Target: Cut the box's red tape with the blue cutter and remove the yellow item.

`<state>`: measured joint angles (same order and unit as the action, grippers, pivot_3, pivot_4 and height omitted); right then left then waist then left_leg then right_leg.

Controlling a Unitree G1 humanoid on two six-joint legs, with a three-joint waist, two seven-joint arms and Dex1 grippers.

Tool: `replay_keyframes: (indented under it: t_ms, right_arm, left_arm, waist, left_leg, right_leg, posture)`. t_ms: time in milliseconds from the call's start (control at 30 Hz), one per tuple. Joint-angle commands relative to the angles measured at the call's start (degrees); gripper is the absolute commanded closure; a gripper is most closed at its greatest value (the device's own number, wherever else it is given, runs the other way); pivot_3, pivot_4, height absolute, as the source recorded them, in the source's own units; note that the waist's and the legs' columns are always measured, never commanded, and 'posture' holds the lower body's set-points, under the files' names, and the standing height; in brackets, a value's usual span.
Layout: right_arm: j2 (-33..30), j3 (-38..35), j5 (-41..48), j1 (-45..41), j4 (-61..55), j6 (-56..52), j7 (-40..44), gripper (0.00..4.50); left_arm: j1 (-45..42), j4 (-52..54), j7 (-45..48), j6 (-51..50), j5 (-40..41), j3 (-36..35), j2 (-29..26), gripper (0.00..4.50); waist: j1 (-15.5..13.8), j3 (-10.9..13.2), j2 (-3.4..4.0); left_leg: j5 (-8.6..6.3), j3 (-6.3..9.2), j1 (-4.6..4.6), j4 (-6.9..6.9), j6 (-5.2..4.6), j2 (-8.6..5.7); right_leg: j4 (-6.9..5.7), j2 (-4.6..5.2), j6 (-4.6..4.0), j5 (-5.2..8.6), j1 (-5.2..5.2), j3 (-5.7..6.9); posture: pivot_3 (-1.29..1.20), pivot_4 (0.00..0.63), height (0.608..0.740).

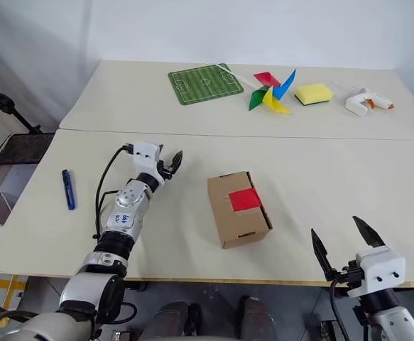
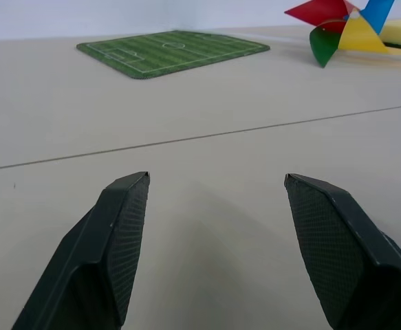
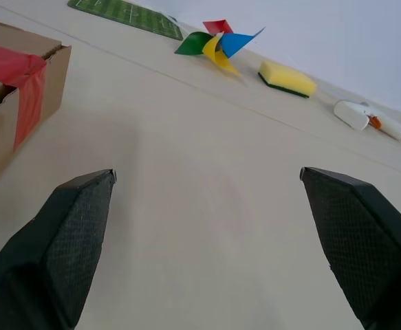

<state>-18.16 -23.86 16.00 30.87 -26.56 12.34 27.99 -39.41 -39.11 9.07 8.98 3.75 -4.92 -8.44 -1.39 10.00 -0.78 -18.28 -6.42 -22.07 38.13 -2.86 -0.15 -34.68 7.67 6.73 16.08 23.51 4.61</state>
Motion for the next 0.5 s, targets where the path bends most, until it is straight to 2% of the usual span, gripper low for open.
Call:
replay_keyframes:
  t_ms: [33, 133, 200, 233, 333, 400, 433, 500]
  right_arm:
    - [-1.6, -1.7, 2.3, 0.3, -0.8, 0.1, 1.1, 0.00]
    - [-3.1, -1.5, 4.3, -0.3, -2.3, -2.6, 1.6, 0.00]
    - [-6.8, -2.4, 8.0, 0.2, -5.1, -7.4, 3.7, 0.00]
    - [-9.2, -3.3, 11.0, 1.4, -6.6, -10.4, 5.6, 0.00]
    - [-15.0, -7.4, 15.9, 5.7, -9.6, -15.6, 10.3, 0.60]
    - [-16.9, -10.3, 19.1, 8.0, -10.9, -18.2, 12.2, 1.31]
    - [-18.6, -11.3, 19.6, 9.6, -11.4, -19.7, 14.2, 1.62]
    - [-23.8, -10.7, 19.8, 12.9, -13.2, -24.1, 19.7, 2.36]
  left_arm:
    - [1.6, 3.4, 0.1, 1.9, -0.1, -0.3, -0.6, 1.17]
    - [2.2, 5.8, 3.6, 0.8, 2.0, -0.5, -1.4, 1.17]
    - [2.2, 7.7, 9.4, -1.3, 2.4, 1.1, -3.4, 1.17]
    - [2.1, 8.8, 12.3, -2.5, 3.4, 1.3, -4.2, 1.34]
    - [1.5, 12.4, 19.0, -10.5, 7.5, 1.0, -6.2, 2.05]
    - [1.2, 14.4, 23.1, -15.0, 9.3, 1.3, -8.0, 2.71]
    - [1.0, 15.2, 26.8, -17.7, 8.9, 3.1, -9.8, 2.98]
    - [-0.6, 13.1, 35.5, -17.0, 5.5, 8.8, -12.8, 3.65]
  waist:
    - [0.0, 0.0, 0.00]
    - [0.1, 0.0, 0.00]
    - [0.1, 0.0, 0.02]
    - [0.1, 0.0, 0.04]
    - [-0.1, 0.0, 0.05]
    - [-0.2, 0.0, 0.05]
    - [-0.2, 0.0, 0.04]
    - [-0.1, 0.0, 0.05]
  left_leg:
    - [0.00, 0.00, 0.00, 0.00, 0.00, 0.00]
    - [0.00, 0.00, 0.00, 0.00, 0.00, 0.02]
    - [0.00, 0.00, 0.00, 0.01, -0.01, 0.02]
    - [0.00, 0.00, 0.00, 0.03, -0.01, 0.01]
    - [-0.02, 0.01, 0.00, 0.02, -0.04, 0.02]
    - [-0.02, 0.08, -0.02, 0.04, -0.05, 0.03]
    - [-0.02, 0.07, -0.02, 0.03, -0.06, 0.01]
    - [-0.03, 0.05, -0.02, 0.06, -0.09, 0.01]
  right_leg:
    - [0.00, 0.00, 0.00, 0.00, 0.00, 0.00]
    - [0.00, -0.01, 0.00, 0.00, 0.01, 0.00]
    - [-0.01, 0.00, 0.00, 0.00, 0.00, 0.00]
    - [-0.02, 0.01, 0.00, 0.00, 0.01, -0.01]
    - [0.01, 0.02, -0.01, 0.00, -0.01, -0.01]
    - [0.03, 0.00, -0.01, 0.00, -0.04, 0.03]
    - [0.03, 0.00, -0.01, 0.00, -0.04, 0.04]
    - [0.05, -0.04, -0.01, 0.00, -0.06, 0.05]
  posture:
    - [0.00, 0.150, 0.740]
    - [0.00, 0.150, 0.740]
    - [0.00, 0.150, 0.740]
    - [0.00, 0.150, 0.740]
    - [0.00, 0.150, 0.740]
    - [0.00, 0.150, 0.740]
    - [0.00, 0.150, 0.740]
    - [0.00, 0.150, 0.740]
